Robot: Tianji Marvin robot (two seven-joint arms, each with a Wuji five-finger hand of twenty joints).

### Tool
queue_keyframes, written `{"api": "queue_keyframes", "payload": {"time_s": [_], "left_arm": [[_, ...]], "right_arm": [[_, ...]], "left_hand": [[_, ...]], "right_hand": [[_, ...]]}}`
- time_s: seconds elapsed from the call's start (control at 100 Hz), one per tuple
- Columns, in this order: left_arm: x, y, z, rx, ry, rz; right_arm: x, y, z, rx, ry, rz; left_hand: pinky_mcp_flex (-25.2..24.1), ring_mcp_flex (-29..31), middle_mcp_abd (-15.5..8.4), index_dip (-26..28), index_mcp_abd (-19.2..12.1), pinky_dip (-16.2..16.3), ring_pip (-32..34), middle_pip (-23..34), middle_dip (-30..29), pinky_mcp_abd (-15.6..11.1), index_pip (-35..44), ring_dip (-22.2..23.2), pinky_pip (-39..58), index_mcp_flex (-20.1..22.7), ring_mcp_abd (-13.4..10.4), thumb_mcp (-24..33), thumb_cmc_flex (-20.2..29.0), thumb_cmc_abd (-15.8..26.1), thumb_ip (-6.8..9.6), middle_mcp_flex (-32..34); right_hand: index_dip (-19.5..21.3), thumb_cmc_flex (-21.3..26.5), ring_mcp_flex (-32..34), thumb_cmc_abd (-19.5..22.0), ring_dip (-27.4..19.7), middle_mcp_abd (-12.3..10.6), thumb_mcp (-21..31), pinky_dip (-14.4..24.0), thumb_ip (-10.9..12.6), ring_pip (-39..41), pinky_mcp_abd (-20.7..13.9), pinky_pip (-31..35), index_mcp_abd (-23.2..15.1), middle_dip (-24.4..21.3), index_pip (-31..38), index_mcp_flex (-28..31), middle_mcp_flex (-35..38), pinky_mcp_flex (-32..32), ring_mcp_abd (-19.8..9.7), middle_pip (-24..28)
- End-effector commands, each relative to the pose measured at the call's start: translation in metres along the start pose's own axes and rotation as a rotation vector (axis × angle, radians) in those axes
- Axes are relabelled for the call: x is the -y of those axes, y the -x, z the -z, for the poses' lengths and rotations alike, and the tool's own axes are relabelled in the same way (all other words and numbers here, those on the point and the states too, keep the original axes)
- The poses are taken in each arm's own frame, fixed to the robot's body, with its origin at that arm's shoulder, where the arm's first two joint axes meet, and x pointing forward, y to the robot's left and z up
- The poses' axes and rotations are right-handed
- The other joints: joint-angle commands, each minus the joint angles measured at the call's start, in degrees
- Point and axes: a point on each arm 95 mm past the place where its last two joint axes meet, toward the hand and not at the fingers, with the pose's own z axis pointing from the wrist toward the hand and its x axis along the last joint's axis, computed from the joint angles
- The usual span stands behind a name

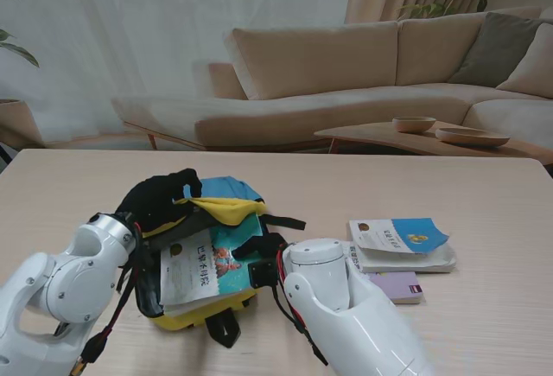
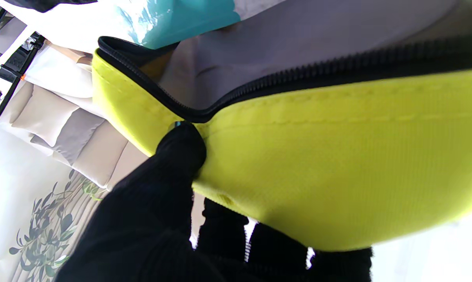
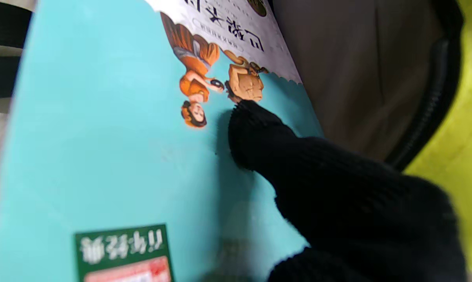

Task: Pack books into the school bag then zip close the school bag

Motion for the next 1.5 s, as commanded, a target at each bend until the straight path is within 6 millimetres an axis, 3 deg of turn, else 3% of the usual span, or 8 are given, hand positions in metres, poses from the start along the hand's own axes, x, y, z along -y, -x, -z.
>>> {"api": "queue_keyframes", "payload": {"time_s": [0.0,1.16,1.29,1.49], "left_arm": [[-0.004,-0.002,0.002,0.002,0.023,0.017],[-0.003,-0.015,0.022,-0.009,0.045,0.027],[-0.003,-0.016,0.023,-0.01,0.051,0.03],[-0.003,-0.015,0.023,-0.008,0.051,0.029]], "right_arm": [[0.017,-0.007,0.0,-0.008,-0.042,-0.011],[0.062,-0.048,-0.053,0.021,0.143,-0.142],[0.068,-0.048,-0.057,0.023,0.157,-0.135],[0.074,-0.044,-0.061,0.021,0.162,-0.117]], "left_hand": [[-1.0,-0.4,-2.1,0.3,0.0,0.8,0.2,3.4,0.2,2.3,2.2,-0.1,1.5,-2.1,2.8,0.6,4.5,2.8,-0.61,1.6],[-0.8,0.0,-2.1,0.7,0.3,1.2,0.7,3.7,0.8,2.2,2.0,0.3,1.7,-2.2,2.2,-0.1,4.8,3.0,-0.25,1.7],[-1.0,-0.3,-2.2,0.7,0.1,1.2,0.6,3.6,0.8,2.2,1.9,0.3,1.5,-2.3,2.1,-0.3,4.8,3.2,-0.28,1.5],[-1.1,-0.4,-2.3,0.8,0.0,1.2,0.5,3.6,0.9,2.1,1.9,0.4,1.5,-2.3,2.1,-0.6,4.9,3.2,-0.23,1.4]], "right_hand": [[2.3,5.6,4.8,5.7,0.3,0.0,5.4,1.5,1.0,3.5,0.1,5.5,-10.4,-0.2,9.8,8.5,1.9,2.1,0.3,1.9],[0.9,5.3,3.4,7.3,-0.5,-1.4,4.2,-0.5,-0.3,0.5,-1.4,2.6,-11.2,-2.6,10.1,6.8,0.5,1.3,-1.3,1.9],[-1.9,5.2,2.8,7.4,-0.8,-1.6,4.0,-1.5,-0.6,-1.1,-1.8,1.2,-11.0,-4.2,10.4,5.9,0.4,1.0,-1.5,1.0],[-10.0,4.9,1.1,8.1,-2.5,-1.4,3.5,-4.4,-0.4,-7.4,-2.0,-3.0,-9.0,-8.8,9.9,3.2,-0.4,-0.1,-1.6,-3.2]]}}
